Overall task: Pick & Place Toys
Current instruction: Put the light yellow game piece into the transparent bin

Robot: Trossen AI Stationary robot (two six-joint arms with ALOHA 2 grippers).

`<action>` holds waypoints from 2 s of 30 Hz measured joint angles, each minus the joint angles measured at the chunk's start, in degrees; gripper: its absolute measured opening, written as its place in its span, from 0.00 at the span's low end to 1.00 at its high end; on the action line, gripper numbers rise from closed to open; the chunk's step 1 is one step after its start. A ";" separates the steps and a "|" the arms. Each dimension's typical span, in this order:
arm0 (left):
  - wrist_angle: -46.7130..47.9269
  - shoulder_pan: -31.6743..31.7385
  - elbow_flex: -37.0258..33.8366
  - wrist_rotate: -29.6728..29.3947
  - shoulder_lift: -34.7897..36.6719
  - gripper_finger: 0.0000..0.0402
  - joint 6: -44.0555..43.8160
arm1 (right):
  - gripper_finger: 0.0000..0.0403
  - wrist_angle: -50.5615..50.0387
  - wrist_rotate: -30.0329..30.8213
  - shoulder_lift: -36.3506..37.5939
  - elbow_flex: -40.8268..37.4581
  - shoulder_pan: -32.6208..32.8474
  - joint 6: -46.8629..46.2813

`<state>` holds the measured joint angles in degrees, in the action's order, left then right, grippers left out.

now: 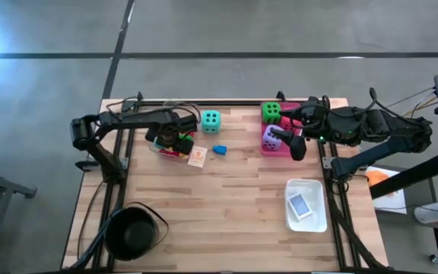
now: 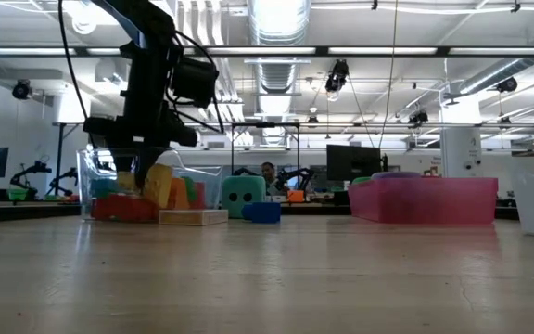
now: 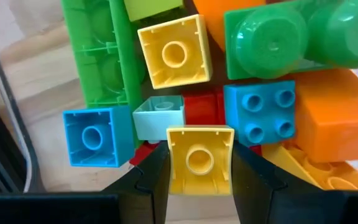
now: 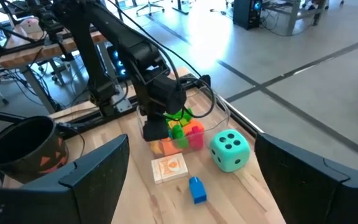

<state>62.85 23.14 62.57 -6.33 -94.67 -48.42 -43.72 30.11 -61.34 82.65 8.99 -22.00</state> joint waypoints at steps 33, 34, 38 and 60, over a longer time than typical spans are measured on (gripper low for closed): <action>0.36 0.33 0.13 1.49 3.58 0.38 0.02 | 0.84 -0.44 -0.11 0.02 -1.27 -0.02 -0.09; 0.36 0.33 0.13 1.49 3.81 0.42 0.02 | 0.84 -0.43 -0.11 0.02 -1.27 -0.02 -0.09; 0.37 0.59 0.15 1.49 4.59 0.63 0.28 | 0.84 -0.42 -0.11 0.02 -1.27 -0.02 -0.09; -0.91 3.13 0.14 5.04 7.93 0.85 -1.30 | 0.84 -0.33 -0.20 0.02 -1.14 -0.01 -0.52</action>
<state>61.94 26.26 62.70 -1.29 -86.74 -49.73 -44.05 29.91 -61.32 81.52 8.98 -22.52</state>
